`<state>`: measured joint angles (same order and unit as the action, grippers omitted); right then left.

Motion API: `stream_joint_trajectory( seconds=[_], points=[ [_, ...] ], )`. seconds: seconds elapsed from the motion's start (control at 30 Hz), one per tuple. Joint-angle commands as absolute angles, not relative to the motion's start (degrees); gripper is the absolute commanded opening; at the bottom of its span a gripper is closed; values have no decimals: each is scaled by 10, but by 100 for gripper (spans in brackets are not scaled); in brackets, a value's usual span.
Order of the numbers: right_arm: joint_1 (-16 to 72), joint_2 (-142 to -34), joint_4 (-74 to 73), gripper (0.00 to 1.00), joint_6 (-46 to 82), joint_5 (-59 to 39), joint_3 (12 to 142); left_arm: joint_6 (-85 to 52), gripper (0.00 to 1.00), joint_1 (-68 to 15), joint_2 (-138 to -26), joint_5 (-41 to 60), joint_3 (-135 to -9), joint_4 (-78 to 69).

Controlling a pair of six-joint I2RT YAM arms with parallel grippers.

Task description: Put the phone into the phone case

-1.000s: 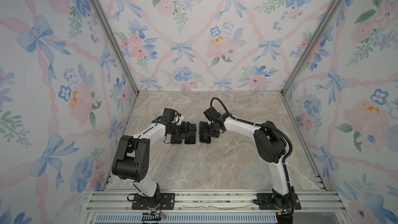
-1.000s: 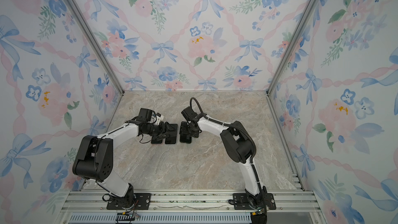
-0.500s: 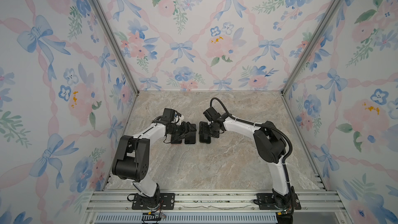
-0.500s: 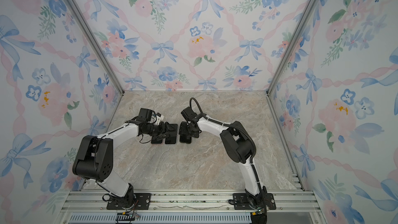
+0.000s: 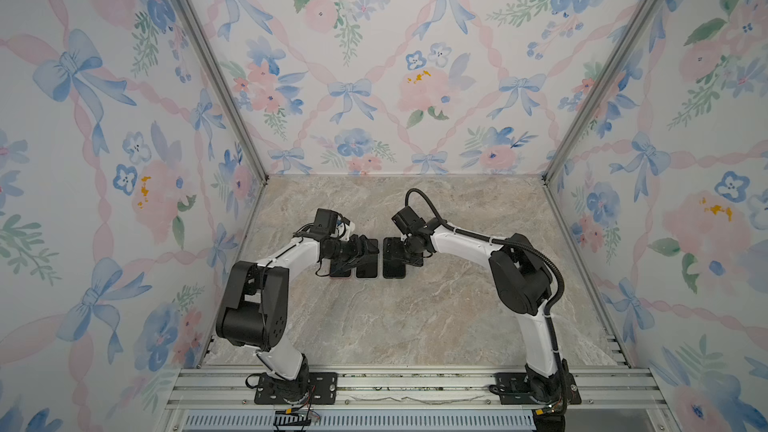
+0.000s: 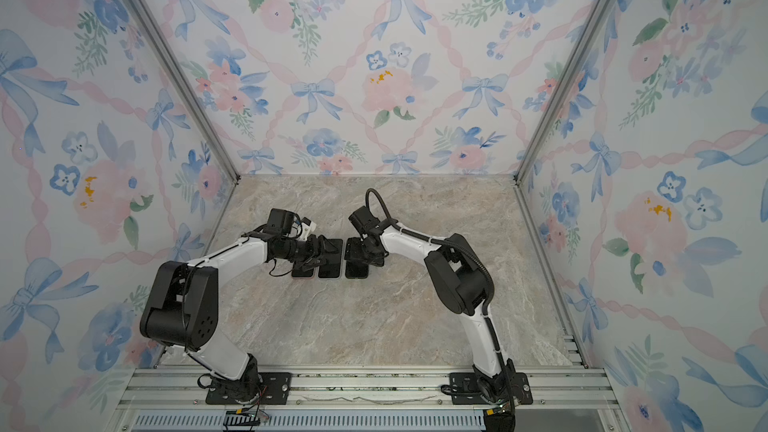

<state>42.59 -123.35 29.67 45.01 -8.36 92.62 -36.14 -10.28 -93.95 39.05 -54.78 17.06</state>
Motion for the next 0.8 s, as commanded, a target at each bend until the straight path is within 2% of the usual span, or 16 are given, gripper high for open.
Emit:
stream_joint_trajectory(
  seconds=[0.0, 0.6, 0.77],
  points=[
    [432, -1233, 327, 81, 451, -77, 921, -349, 71, -101, -940, 393, -548, 180],
    [429, -1229, 322, 79, 442, -73, 919, -349, 72, -101, -940, 393, -546, 180],
    [426, -1202, 323, 79, 428, -43, 905, -345, 72, -102, -933, 387, -542, 180]
  ],
)
